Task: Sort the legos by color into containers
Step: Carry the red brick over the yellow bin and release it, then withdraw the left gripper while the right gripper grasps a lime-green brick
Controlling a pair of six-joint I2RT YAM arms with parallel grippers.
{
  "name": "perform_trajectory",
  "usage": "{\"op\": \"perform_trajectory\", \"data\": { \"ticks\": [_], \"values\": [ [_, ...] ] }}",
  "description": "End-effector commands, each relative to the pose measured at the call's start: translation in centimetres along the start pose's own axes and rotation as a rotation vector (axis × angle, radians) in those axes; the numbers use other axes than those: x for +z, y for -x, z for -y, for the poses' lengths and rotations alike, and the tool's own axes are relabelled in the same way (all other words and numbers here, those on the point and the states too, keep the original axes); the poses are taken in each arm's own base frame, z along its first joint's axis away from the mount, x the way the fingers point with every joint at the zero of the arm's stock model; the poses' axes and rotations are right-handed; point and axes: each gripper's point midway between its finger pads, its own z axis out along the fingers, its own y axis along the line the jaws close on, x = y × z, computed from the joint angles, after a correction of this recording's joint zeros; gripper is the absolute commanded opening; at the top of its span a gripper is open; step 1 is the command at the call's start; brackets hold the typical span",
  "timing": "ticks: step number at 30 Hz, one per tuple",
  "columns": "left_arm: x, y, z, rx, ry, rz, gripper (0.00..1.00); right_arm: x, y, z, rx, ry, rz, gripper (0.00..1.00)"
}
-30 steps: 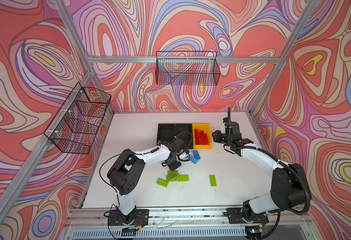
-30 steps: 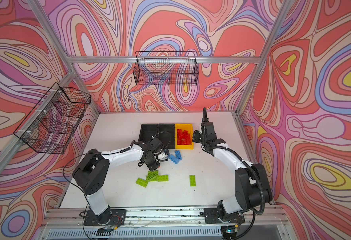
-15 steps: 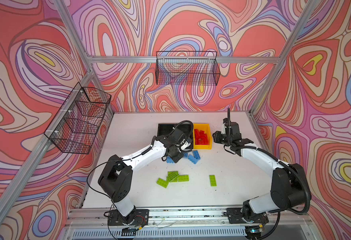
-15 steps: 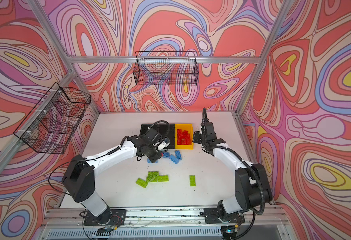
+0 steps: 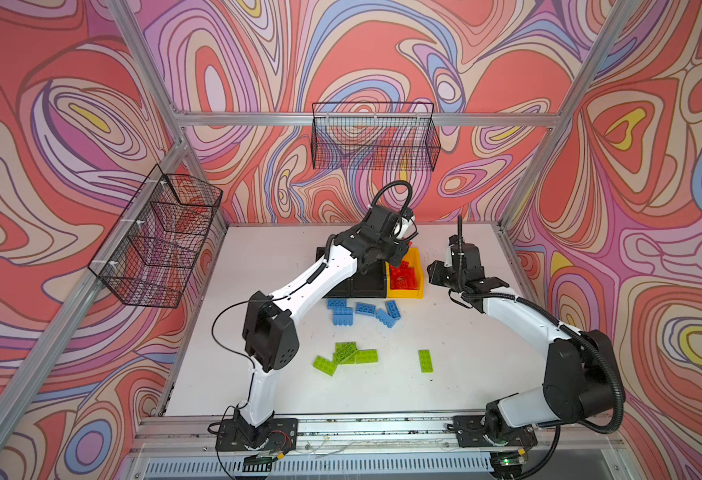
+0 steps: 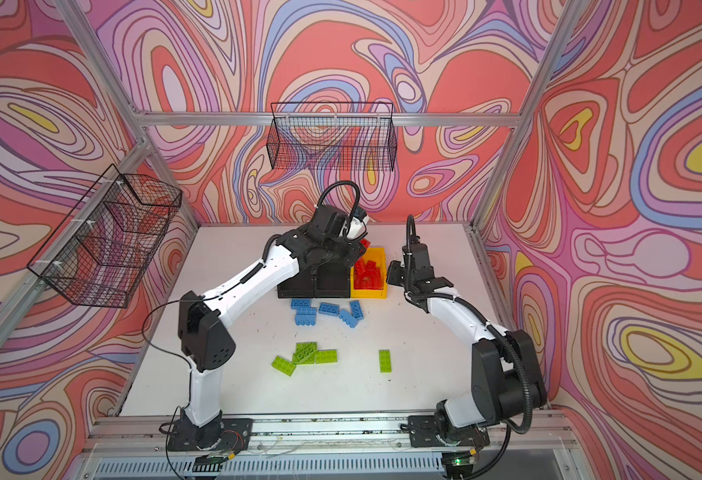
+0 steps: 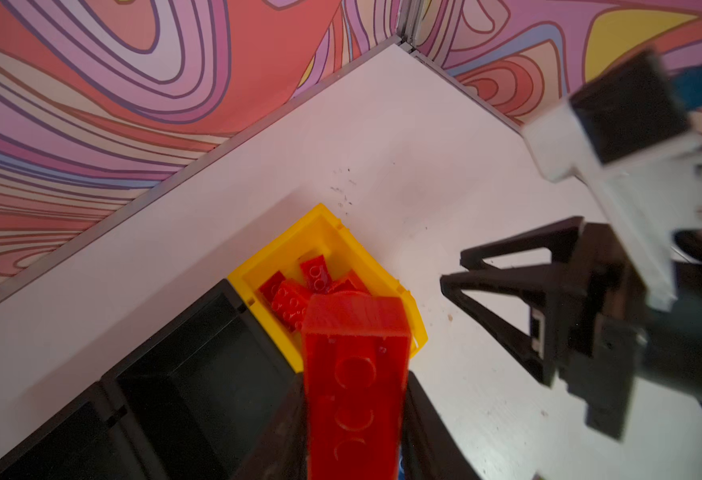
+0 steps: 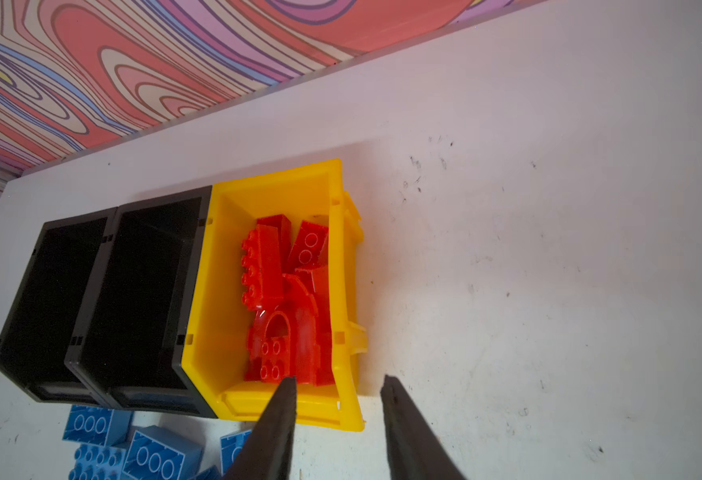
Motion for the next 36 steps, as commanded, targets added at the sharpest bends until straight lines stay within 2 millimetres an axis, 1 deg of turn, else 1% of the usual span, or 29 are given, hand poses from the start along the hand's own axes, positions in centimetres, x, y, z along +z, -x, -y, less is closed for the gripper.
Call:
{"op": "perform_trajectory", "data": {
  "ticks": [1, 4, 8, 11, 13, 16, 18, 20, 23, 25, 26, 28, 29, 31, 33, 36],
  "values": [
    [3.2, -0.3, 0.0, -0.112, 0.012, -0.019, 0.37, -2.0, 2.0, 0.3, 0.005, -0.028, 0.07, 0.37],
    [5.3, -0.4, -0.4, -0.149, 0.025, -0.01, 0.39, -3.0, 2.6, 0.3, 0.01, -0.031, 0.099, 0.37],
    [7.6, -1.3, -1.3, -0.194, 0.065, -0.013, 0.39, -4.0, 2.9, 0.9, 0.025, -0.055, 0.135, 0.37],
    [8.9, -1.7, -1.2, -0.223, 0.046, -0.015, 0.42, -4.4, 3.0, 1.2, 0.028, -0.066, 0.139, 0.37],
    [9.8, -1.9, -0.4, -0.227, 0.0, -0.009, 0.44, -4.6, 2.9, 1.2, 0.031, -0.064, 0.14, 0.37],
    [10.3, -1.7, -0.3, -0.236, -0.008, 0.003, 0.51, -4.7, 2.5, 1.4, 0.033, -0.069, 0.13, 0.37],
    [9.8, -1.0, -0.6, -0.227, 0.003, 0.024, 0.54, -4.9, 2.3, 1.5, 0.035, -0.073, 0.123, 0.37],
    [8.6, 0.2, -0.8, -0.207, 0.015, 0.059, 0.57, -4.8, 1.8, 1.5, 0.027, -0.068, 0.103, 0.38],
    [5.5, 2.4, -1.5, -0.176, 0.036, 0.118, 0.59, -3.9, 0.1, 1.2, -0.01, -0.052, 0.011, 0.38],
    [2.8, 3.6, -2.5, -0.166, 0.052, 0.161, 0.61, -3.5, -1.2, 1.0, -0.033, -0.027, -0.048, 0.38],
    [1.6, 3.8, -3.1, -0.168, 0.062, 0.177, 0.61, -3.5, -1.8, 0.9, -0.037, -0.021, -0.071, 0.38],
    [-1.5, 3.9, -5.1, -0.182, 0.088, 0.207, 0.62, -3.4, -3.9, 1.2, -0.037, -0.016, -0.146, 0.39],
    [-2.8, 3.5, -6.0, -0.188, 0.104, 0.211, 0.63, -3.5, -5.1, 1.3, -0.036, -0.015, -0.186, 0.4],
    [-5.4, 2.3, -8.4, -0.2, 0.153, 0.218, 0.65, -3.8, -7.7, 1.4, -0.042, -0.017, -0.265, 0.44],
    [-8.0, 0.3, -10.8, -0.224, 0.197, 0.202, 0.66, -4.3, -10.4, 1.0, -0.06, -0.034, -0.332, 0.47],
    [-11.2, -3.0, -13.6, -0.276, 0.258, 0.17, 0.7, -5.2, -13.5, 0.0, -0.075, -0.06, -0.394, 0.51]
  ]
}}
